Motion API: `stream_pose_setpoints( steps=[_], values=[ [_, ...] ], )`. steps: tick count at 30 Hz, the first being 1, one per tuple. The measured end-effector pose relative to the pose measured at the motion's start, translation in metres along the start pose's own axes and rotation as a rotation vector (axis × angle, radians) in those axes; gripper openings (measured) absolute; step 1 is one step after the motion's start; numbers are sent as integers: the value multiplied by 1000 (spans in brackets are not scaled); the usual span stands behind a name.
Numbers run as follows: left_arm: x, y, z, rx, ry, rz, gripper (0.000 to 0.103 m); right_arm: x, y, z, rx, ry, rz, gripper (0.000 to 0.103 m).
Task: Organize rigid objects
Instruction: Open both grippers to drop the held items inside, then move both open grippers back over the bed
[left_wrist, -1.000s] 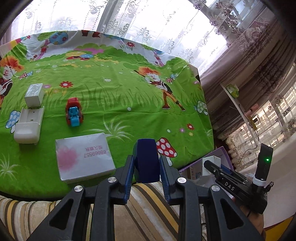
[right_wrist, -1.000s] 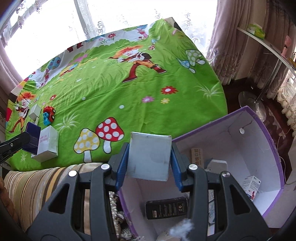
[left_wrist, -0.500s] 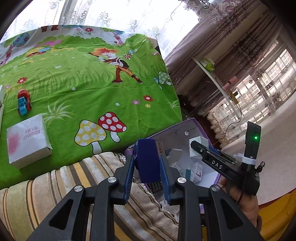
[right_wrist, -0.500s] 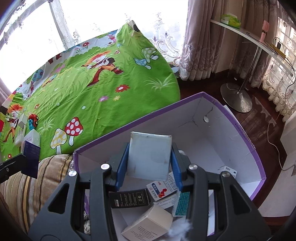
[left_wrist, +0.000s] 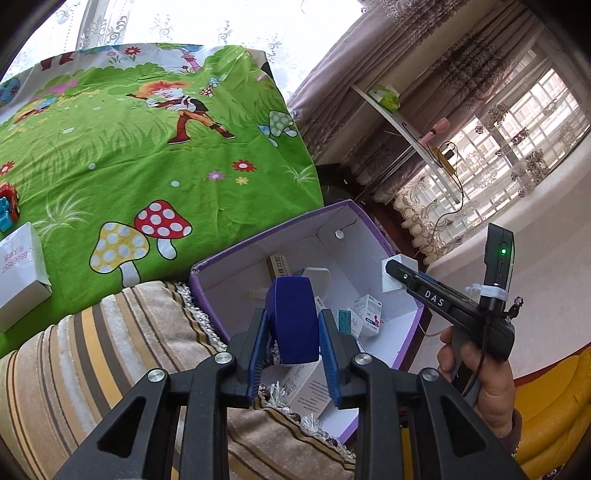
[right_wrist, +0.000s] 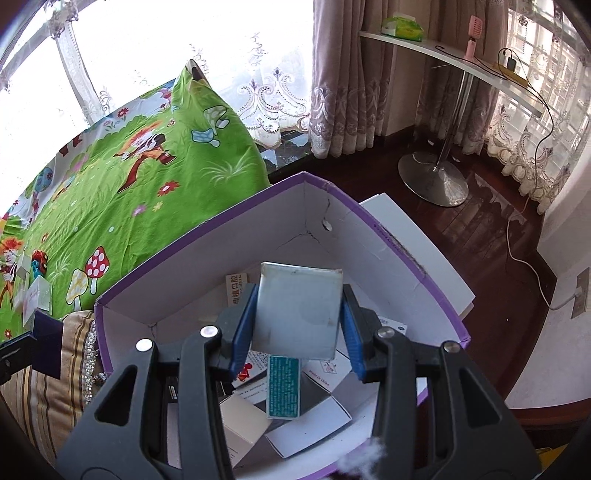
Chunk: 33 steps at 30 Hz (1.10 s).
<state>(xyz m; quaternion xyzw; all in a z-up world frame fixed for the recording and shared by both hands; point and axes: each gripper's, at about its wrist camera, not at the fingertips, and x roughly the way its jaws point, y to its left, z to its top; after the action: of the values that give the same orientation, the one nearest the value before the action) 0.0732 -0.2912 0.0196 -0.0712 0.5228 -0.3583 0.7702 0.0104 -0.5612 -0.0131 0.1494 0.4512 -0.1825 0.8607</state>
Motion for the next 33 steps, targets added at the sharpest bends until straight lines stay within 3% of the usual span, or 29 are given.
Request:
stream_pose_setpoints(
  steps=[3, 6, 21, 33],
  values=[
    [3, -4, -1, 13, 17, -16, 36, -3, -7, 1, 27, -9, -3, 72],
    [2, -2, -2, -1, 10, -23, 47, -5, -8, 2, 33, -15, 0, 77],
    [-20, 16, -5, -39, -40, -36, 48, -16, 30, 1, -52, -11, 46, 77],
    [-66, 78, -6, -149, -145, 56, 48, -26, 84, -3, -175, -2, 87, 78]
  ],
)
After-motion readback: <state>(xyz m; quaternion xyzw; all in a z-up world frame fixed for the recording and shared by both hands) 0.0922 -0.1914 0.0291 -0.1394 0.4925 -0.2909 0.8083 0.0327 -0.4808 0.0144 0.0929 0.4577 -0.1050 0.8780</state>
